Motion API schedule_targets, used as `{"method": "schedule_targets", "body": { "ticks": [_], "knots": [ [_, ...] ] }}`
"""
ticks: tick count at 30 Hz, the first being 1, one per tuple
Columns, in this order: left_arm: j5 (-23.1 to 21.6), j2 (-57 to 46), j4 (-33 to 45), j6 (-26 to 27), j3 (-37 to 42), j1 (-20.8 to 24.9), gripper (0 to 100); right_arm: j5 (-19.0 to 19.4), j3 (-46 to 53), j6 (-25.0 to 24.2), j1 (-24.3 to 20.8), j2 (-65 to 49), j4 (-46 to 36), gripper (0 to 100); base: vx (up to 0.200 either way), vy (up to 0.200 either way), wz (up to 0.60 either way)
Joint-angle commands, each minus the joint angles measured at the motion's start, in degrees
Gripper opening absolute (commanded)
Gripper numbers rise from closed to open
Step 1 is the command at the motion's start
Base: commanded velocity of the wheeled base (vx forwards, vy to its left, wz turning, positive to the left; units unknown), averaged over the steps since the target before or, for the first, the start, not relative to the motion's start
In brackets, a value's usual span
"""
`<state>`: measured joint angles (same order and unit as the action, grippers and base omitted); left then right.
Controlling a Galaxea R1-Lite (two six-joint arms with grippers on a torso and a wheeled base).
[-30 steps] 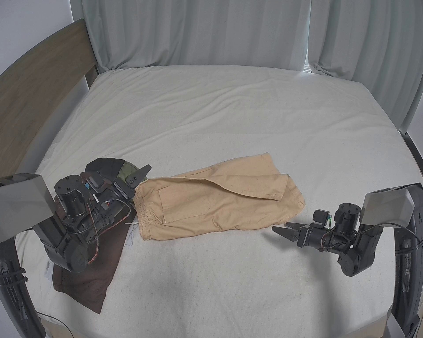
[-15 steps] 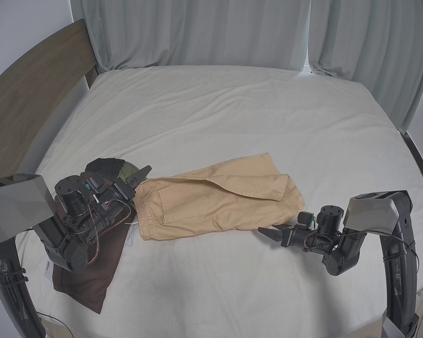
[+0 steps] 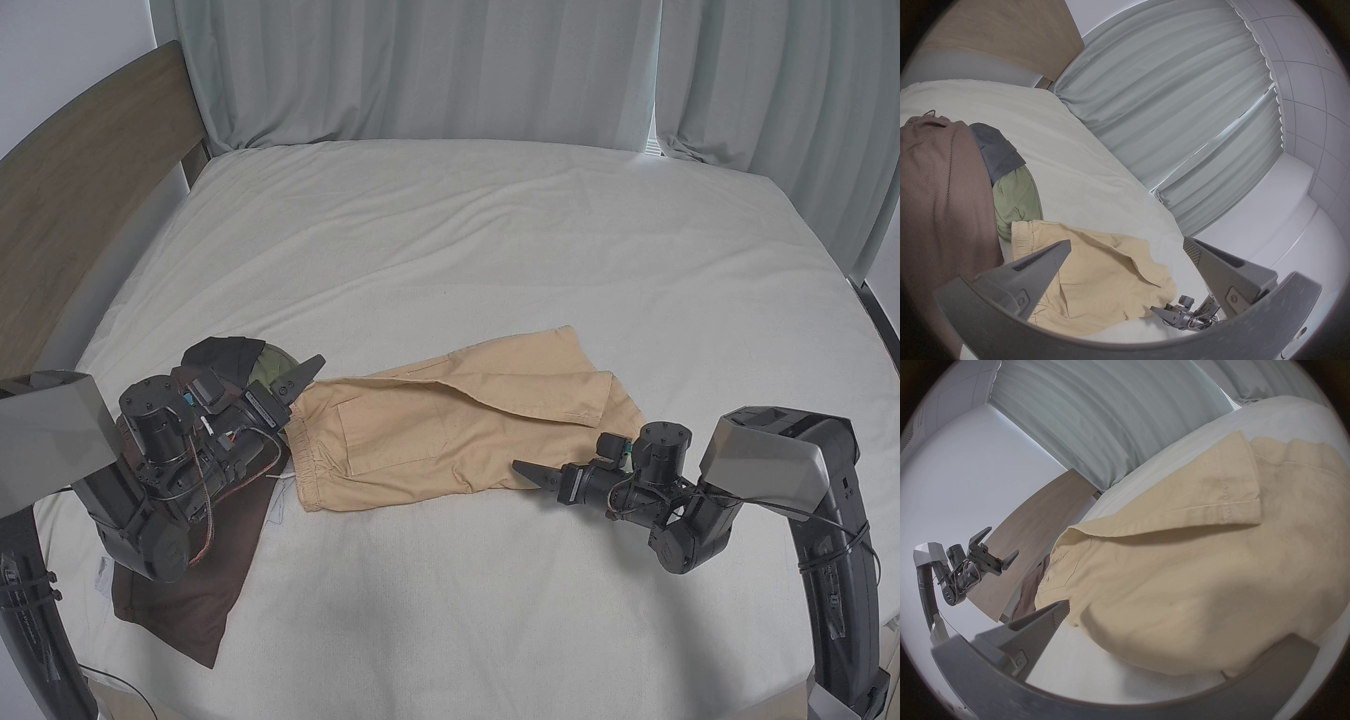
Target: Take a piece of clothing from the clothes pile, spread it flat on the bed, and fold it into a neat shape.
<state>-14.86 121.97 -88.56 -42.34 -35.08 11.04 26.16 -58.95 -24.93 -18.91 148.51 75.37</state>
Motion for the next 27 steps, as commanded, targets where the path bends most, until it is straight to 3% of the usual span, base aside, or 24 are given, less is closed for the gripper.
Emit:
{"method": "schedule_targets", "body": {
  "ticks": [1, 4, 5, 17, 22, 27],
  "knots": [
    [0.01, 0.29, -0.03, -0.03, 0.02, 0.21, 100, 0.03, -0.81, -0.21, -0.34, 0.73, -0.05, 100, 0.0, 0.0, 0.0],
    [0.01, 0.29, -0.03, -0.03, -0.07, 0.21, 100, -1.2, -0.99, -0.21, -0.34, 1.35, 0.39, 100, 0.0, 0.0, 0.0],
    [0.01, 0.29, -0.03, -0.03, -0.07, 0.21, 100, -1.99, -1.25, -0.29, -0.34, 1.7, 0.48, 0, 0.0, 0.0, 0.0],
    [0.01, 0.55, -0.03, -0.03, -0.16, 0.12, 100, -2.78, -1.34, -1.44, -0.43, 2.49, 2.32, 0, 0.0, 0.0, 0.0],
    [0.01, 0.9, -0.03, -0.03, -0.34, 0.03, 100, -2.87, 4.37, -1.09, -0.52, -0.76, 4.43, 0, 0.0, 0.0, 0.0],
    [0.01, 1.26, -0.03, -0.03, -0.34, 0.03, 100, -3.05, 16.77, 0.67, -0.43, -7.79, 6.89, 0, 0.0, 0.0, 0.0]
  ]
}}
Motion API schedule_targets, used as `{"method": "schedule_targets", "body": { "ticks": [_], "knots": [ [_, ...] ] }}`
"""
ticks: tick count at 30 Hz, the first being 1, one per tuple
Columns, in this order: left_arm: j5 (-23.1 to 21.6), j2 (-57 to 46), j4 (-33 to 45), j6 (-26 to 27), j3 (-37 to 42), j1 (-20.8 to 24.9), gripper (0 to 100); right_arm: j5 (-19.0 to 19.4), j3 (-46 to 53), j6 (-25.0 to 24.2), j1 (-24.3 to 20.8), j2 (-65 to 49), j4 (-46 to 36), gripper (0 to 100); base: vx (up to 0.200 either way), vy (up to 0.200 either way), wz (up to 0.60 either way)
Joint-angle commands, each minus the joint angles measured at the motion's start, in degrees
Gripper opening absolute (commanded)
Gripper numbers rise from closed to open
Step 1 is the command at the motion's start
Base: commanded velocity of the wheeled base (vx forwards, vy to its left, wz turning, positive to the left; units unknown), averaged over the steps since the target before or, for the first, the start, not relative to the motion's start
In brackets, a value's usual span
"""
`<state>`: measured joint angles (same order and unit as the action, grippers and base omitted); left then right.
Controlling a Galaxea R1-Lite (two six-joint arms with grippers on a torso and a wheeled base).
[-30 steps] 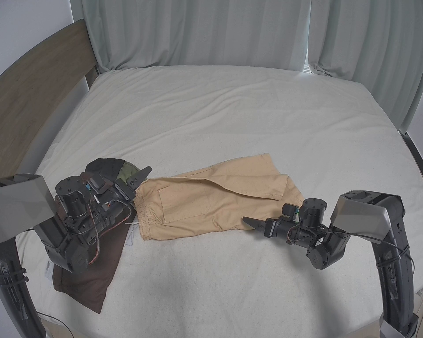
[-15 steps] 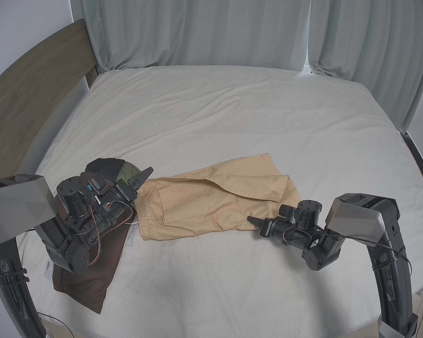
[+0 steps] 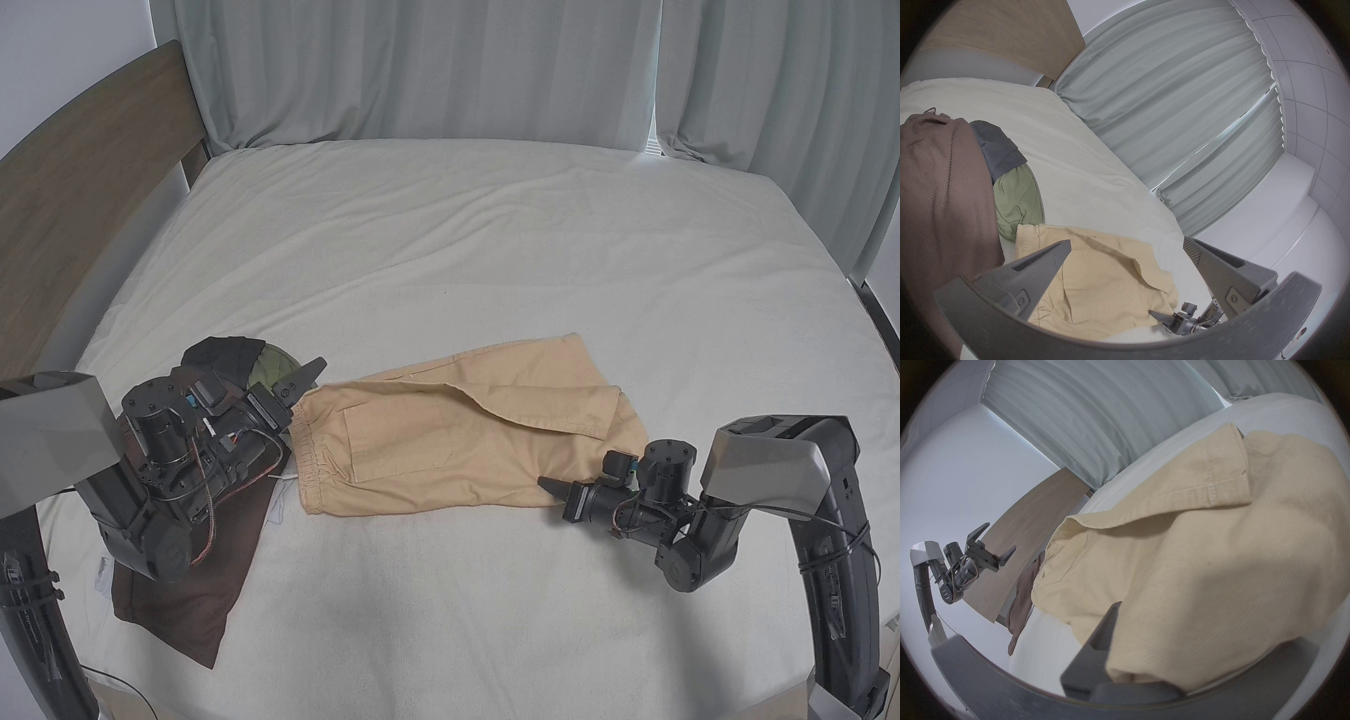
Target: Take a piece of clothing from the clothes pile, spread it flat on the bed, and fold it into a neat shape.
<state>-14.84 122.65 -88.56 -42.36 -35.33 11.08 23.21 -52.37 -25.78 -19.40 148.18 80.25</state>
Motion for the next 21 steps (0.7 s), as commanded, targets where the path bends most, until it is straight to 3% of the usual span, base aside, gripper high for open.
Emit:
{"method": "schedule_targets", "body": {
  "ticks": [1, 13, 21],
  "knots": [
    [-0.02, 0.57, -0.03, 0.0, -0.09, -0.01, 100, -0.1, 13.0, 2.23, 0.15, -9.13, 2.28, 0, 0.0, 0.0, 0.0],
    [0.07, 0.22, -0.03, 0.0, 0.0, 0.08, 100, -1.77, 41.12, 12.16, 0.06, -16.52, 8.26, 0, 0.0, 0.0, 0.0],
    [0.07, 0.22, -0.03, 0.0, -0.09, 0.08, 100, -2.29, 41.91, 12.51, -0.12, -14.76, 8.26, 0, 0.0, 0.0, 0.0]
  ]
}}
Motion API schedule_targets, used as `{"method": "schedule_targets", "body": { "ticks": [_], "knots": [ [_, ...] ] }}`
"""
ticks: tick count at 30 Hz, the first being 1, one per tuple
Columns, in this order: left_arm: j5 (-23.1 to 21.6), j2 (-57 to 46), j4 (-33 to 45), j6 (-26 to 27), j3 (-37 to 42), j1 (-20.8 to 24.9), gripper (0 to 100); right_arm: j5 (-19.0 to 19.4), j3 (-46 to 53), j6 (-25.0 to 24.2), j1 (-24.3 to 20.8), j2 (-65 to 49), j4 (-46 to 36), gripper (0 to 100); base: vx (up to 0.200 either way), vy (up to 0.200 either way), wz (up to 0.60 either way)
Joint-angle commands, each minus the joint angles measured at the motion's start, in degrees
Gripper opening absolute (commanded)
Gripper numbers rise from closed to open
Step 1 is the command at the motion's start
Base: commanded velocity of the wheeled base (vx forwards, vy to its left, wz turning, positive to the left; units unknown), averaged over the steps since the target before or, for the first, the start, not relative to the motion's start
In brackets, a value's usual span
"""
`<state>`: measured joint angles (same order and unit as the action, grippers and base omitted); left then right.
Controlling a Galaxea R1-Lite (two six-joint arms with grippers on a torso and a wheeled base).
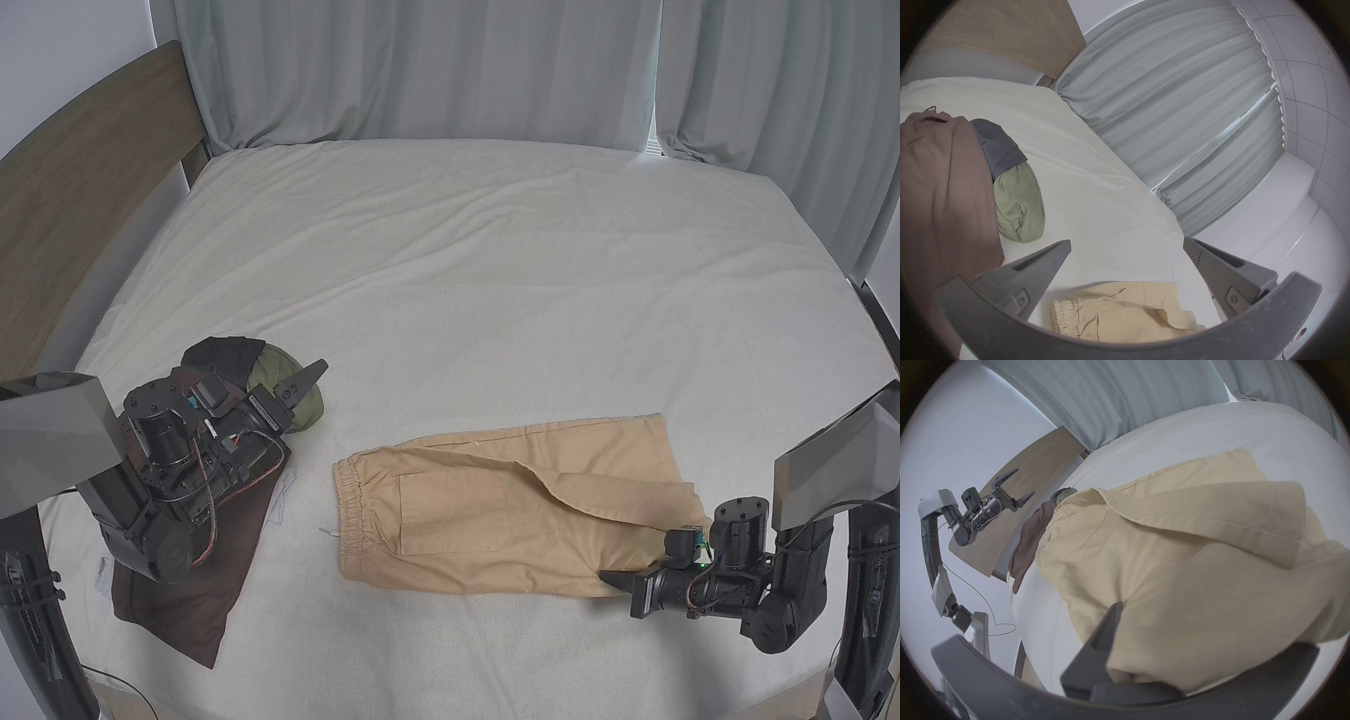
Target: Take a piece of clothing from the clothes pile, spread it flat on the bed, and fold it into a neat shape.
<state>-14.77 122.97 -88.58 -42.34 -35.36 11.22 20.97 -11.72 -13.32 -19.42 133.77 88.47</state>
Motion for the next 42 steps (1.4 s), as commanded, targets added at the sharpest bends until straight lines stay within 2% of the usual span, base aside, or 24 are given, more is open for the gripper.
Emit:
{"method": "schedule_targets", "body": {
  "ticks": [1, 2, 8, 13, 19, 24, 30, 31, 32, 34, 42],
  "knots": [
    [0.01, -0.1, -0.02, -0.03, -0.06, -0.05, 100, -0.05, 1.26, 0.05, -0.09, -0.35, 0.04, 0, 0.0, 0.0, 0.0],
    [0.01, -0.1, -0.02, -0.03, -0.06, -0.14, 100, -0.05, 1.26, 0.14, -0.18, 0.79, 0.04, 100, 0.0, 0.0, 0.0],
    [0.01, -0.1, -0.02, -0.03, -0.23, -0.14, 100, 0.21, 4.51, -0.21, -2.2, 0.27, 0.04, 100, 0.0, 0.0, 0.0],
    [0.01, -0.27, -0.02, -0.03, -0.23, -0.14, 100, 1.88, 10.84, 0.14, -6.86, -2.72, 0.04, 100, 0.0, 0.0, 0.0],
    [0.01, -0.1, -0.02, -0.03, -0.23, -0.05, 100, 1.8, 11.63, -0.65, -13.98, -7.38, -0.05, 100, 0.0, 0.0, 0.0],
    [0.01, -0.27, -0.02, -0.03, -0.23, -0.14, 100, 1.71, 11.63, -2.14, -16.53, -11.86, -0.05, 100, 0.0, 0.0, 0.0],
    [0.01, -0.27, -0.02, -0.03, -0.23, -0.05, 100, 0.83, 10.13, -5.31, -14.24, -13.45, 0.04, 100, 0.0, 0.0, 0.0],
    [0.01, -0.27, -0.02, 0.06, -0.23, -0.05, 100, -0.14, 9.52, -5.31, -11.52, -12.83, -0.05, 100, 0.0, 0.0, 0.0],
    [0.01, -0.27, -0.02, 0.06, -0.23, -0.05, 100, -0.14, 9.52, -5.31, -11.52, -12.83, -0.05, 100, 0.0, 0.0, 0.0],
    [0.1, -0.27, -0.1, 0.06, -0.23, -0.05, 100, -0.14, 8.55, -5.04, -7.83, -10.19, -0.05, 100, 0.0, 0.0, 0.0],
    [0.1, -0.36, -0.1, 0.06, -0.23, -0.05, 100, -0.31, 4.77, -4.87, -1.5, -2.63, 0.04, 100, 0.0, 0.0, 0.0]
  ]
}}
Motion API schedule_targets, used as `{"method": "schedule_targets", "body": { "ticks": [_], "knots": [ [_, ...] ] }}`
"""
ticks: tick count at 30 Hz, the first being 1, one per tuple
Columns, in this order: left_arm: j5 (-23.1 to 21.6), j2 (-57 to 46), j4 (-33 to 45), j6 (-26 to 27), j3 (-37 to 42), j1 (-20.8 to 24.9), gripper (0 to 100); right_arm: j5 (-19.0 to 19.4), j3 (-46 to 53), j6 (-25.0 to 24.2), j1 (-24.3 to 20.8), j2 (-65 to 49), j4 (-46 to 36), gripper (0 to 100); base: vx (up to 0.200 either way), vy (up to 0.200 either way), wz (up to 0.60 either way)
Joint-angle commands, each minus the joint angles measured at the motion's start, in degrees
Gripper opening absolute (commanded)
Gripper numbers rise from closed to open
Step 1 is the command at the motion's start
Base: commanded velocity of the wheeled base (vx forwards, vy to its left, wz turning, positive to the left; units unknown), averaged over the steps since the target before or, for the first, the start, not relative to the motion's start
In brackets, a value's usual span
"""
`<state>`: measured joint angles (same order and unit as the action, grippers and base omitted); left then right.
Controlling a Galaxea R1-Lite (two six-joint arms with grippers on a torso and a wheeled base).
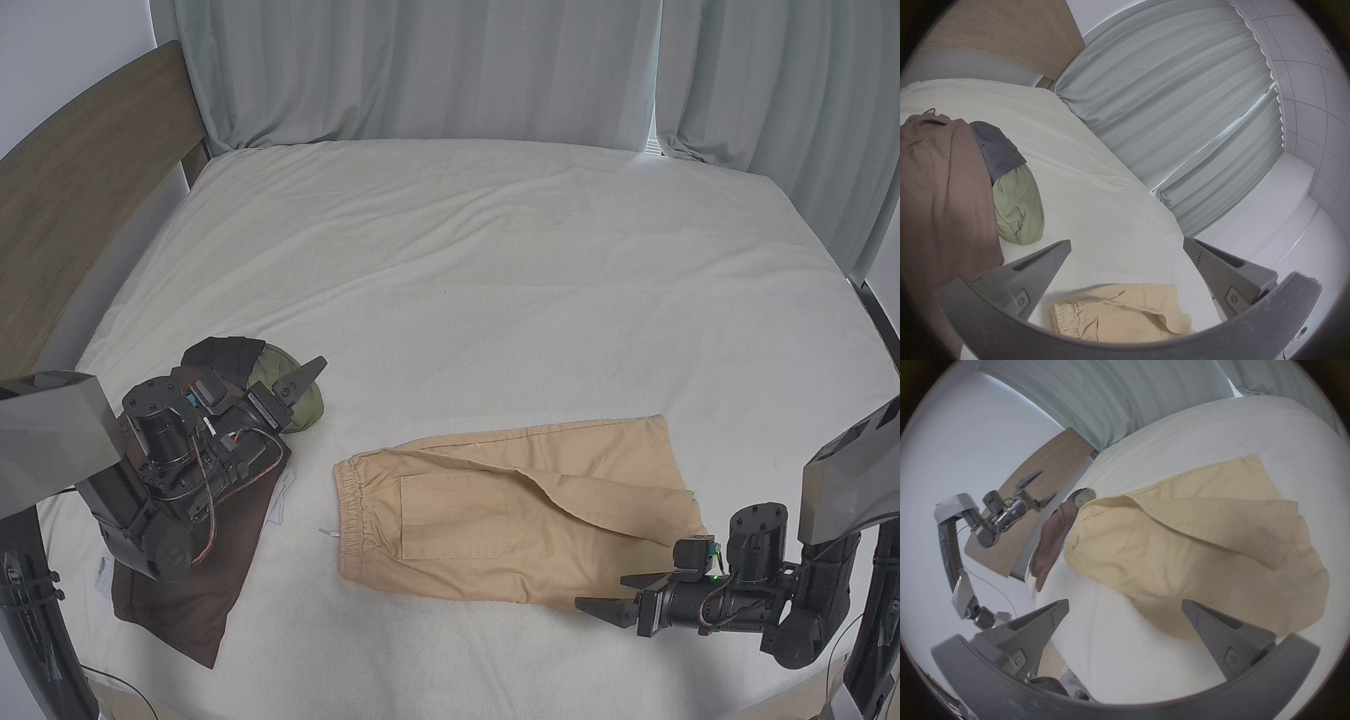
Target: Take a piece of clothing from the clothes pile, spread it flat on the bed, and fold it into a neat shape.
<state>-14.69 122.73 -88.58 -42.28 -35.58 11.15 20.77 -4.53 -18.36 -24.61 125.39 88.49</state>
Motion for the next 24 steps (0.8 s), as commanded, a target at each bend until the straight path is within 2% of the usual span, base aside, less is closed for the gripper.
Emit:
{"method": "schedule_targets", "body": {
  "ticks": [1, 9, 16, 24],
  "knots": [
    [0.01, -0.13, -0.1, 0.0, 0.08, 0.01, 100, -0.03, -2.85, 0.17, 4.4, 6.71, 0.01, 100, 0.0, 0.0, 0.0],
    [0.01, 0.05, -0.1, 0.0, -0.01, -0.08, 100, 0.06, -3.64, 1.13, 6.33, 10.13, 0.01, 100, 0.0, 0.0, 0.0],
    [0.01, 0.05, -0.1, 0.0, 0.16, 0.01, 100, -0.38, -8.65, 1.13, 10.9, 10.05, 0.01, 100, 0.0, 0.0, 0.0],
    [0.01, 0.31, -0.1, 0.0, 0.16, 0.1, 100, -0.47, -11.9, 0.96, 11.43, 7.41, 0.01, 100, 0.0, 0.0, 0.0]
  ]
}}
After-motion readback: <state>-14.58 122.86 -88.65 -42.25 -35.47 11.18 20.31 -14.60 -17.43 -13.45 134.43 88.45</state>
